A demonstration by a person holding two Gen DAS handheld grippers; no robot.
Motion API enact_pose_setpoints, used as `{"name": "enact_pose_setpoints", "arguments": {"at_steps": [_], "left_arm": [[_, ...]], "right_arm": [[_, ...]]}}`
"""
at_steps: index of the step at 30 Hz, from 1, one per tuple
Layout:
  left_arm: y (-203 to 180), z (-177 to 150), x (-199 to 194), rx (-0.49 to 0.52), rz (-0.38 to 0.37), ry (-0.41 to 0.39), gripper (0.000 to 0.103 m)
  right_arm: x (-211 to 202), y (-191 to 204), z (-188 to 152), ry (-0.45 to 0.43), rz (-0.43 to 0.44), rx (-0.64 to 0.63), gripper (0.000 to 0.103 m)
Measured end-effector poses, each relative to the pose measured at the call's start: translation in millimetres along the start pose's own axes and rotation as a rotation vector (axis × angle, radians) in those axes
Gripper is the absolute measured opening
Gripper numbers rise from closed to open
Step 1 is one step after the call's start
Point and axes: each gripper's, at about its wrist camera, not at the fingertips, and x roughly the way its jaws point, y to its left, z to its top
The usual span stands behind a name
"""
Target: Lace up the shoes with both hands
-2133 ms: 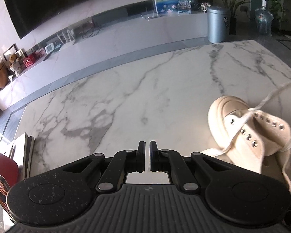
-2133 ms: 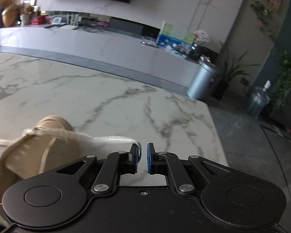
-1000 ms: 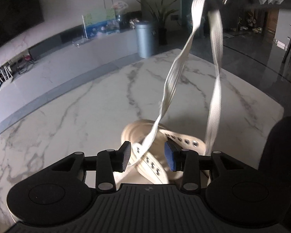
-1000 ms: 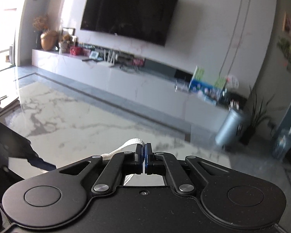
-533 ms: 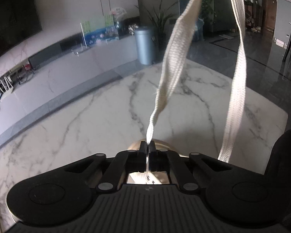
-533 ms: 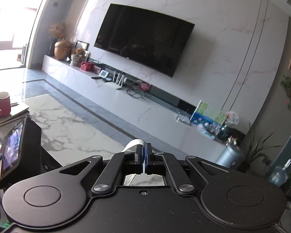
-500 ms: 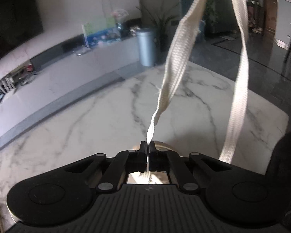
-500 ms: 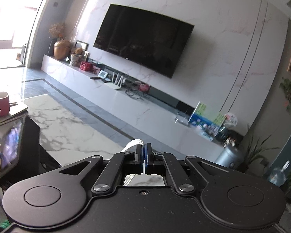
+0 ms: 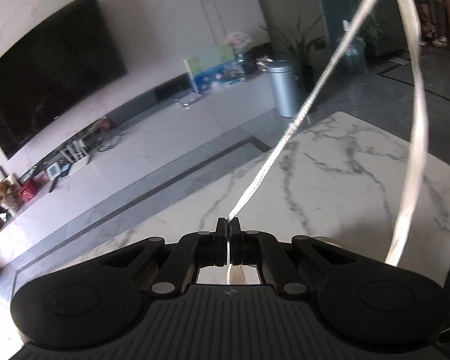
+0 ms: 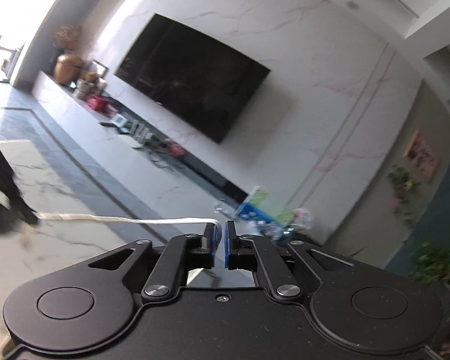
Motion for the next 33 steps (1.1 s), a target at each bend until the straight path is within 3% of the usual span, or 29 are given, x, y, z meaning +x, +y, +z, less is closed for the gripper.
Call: {"name": "enact_pose_setpoints", "arguments": {"at_steps": [5,10,14,23,33], "left_arm": [[9.2,-5.2,8.5,-0.019,0.057,0.041,0.0],[23.4,-18.3,27.2,-0.052,0.089,0.104,0.0],[30.4,-38.2,47.9,-0.072,0.087,0.181,0.0],[19.9,-73.6,84.5,-0.074,0.03,0.312,0.0],[17.2,-113.1,122.9,-0.083,0.023,0.442,0.002]], "right_arm": [[6.8,-6.6,-32.8,0.072,-0.111,0.009,0.002],[23.0,-21.2,-55.8,0.147,-0.155,0.047,0.002],[42.1,-16.8,-82.4,0.236,-0.107,0.07,0.002],[92.2,31.6,-155.9,0.451,0.12,0.112,0.002],[128.4,77.7,-210.2,0.616,0.245,0.127,0.002]]}}
